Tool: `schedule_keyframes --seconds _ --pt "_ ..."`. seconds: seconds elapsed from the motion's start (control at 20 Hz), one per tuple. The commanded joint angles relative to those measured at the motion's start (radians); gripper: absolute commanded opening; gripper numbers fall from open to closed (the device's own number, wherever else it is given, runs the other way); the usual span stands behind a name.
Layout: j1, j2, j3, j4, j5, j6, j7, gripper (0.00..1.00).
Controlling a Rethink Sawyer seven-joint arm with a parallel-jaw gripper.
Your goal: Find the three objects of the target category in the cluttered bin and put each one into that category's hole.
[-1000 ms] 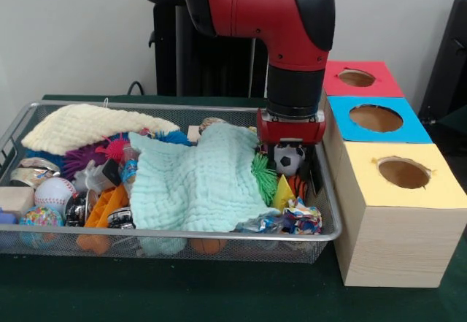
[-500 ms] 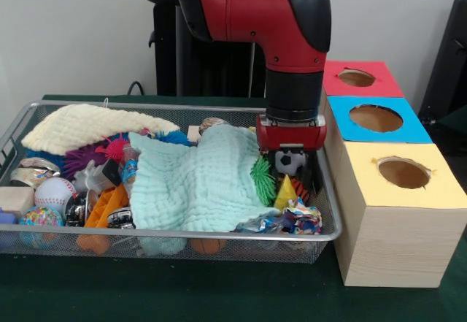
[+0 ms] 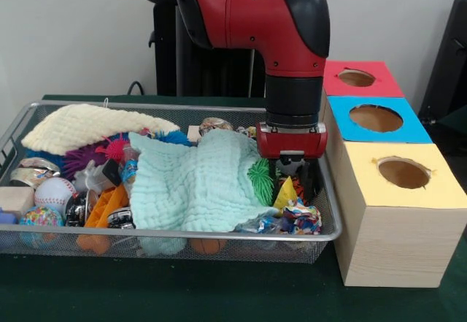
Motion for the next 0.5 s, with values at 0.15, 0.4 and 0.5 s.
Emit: schedule_keyframes --seconds 0.15,0.4,0.5 --pt "0.005 0.100 0.105 -0.016 0.022 -0.058 0.242 1.00" --pt "0.006 0.130 0.104 -0.031 0.021 -0.068 0.231 1.00" --pt "0.011 0.130 0.100 -0.026 0.025 -0.062 0.228 1.00"
